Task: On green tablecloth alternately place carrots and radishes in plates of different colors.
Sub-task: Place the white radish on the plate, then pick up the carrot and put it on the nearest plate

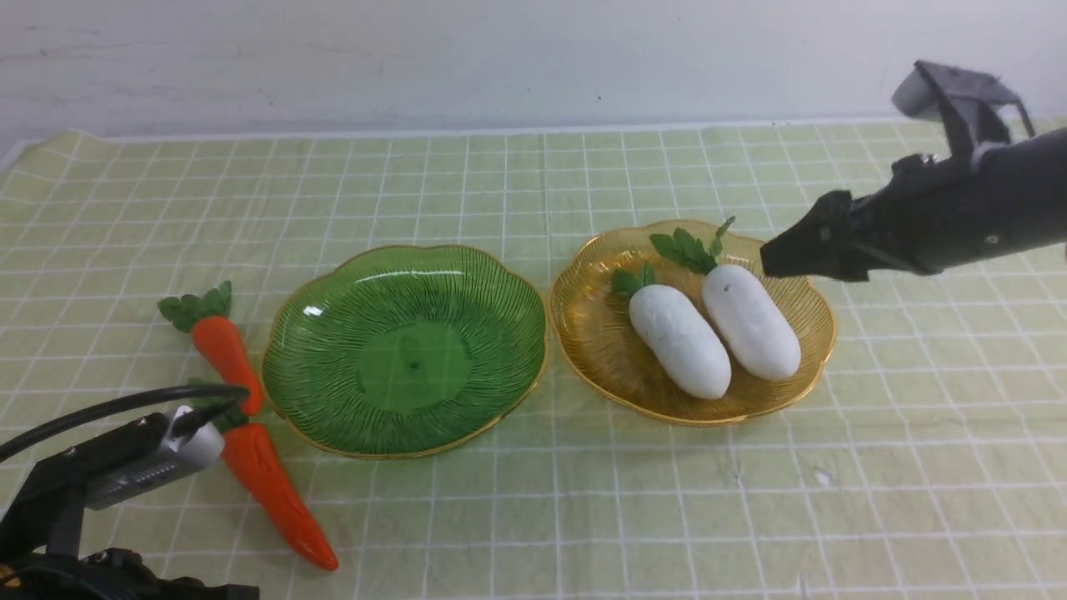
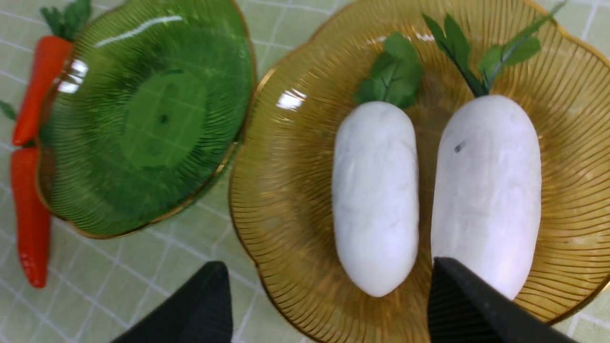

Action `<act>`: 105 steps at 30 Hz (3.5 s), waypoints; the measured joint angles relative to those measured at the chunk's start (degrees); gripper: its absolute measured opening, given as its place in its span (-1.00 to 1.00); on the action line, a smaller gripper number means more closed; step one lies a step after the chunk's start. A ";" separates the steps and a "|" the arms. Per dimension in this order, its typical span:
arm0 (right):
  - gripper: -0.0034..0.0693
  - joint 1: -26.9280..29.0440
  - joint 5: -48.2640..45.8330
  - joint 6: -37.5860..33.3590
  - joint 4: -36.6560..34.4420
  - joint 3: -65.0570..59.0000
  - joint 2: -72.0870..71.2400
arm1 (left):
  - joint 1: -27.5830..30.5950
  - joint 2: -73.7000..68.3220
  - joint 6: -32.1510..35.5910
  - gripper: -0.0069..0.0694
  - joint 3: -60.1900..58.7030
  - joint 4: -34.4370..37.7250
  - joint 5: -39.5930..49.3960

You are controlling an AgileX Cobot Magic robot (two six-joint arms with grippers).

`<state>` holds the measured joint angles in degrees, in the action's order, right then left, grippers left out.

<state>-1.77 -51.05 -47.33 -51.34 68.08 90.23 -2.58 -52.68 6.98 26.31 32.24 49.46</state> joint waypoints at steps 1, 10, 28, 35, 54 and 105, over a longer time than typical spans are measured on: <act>0.33 0.43 -1.39 0.40 0.05 0.00 -1.80 | 0.00 0.00 0.00 -0.84 0.00 0.00 0.00; -0.39 2.93 -17.49 2.58 8.18 0.00 -14.92 | 0.00 0.00 0.00 -0.84 0.00 -2.12 -0.83; -0.94 3.02 -4.68 27.51 33.45 -21.04 -45.74 | 0.00 -0.01 -1.58 -0.83 0.00 -2.84 -5.49; -0.94 3.02 28.96 29.15 29.75 -39.77 -54.59 | 0.00 -0.45 -8.05 -0.63 0.00 -8.24 -11.29; -0.94 3.02 33.49 29.15 28.49 -42.43 -54.93 | 0.00 -24.05 -20.66 0.30 12.47 -20.44 -18.30; -0.94 3.02 32.95 29.10 28.49 -42.48 -54.93 | 0.06 -38.12 -15.42 0.32 17.91 -16.60 -21.16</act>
<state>1.25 -18.09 -18.23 -22.84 25.60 35.30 -2.52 -90.81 -8.44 44.22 15.64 28.30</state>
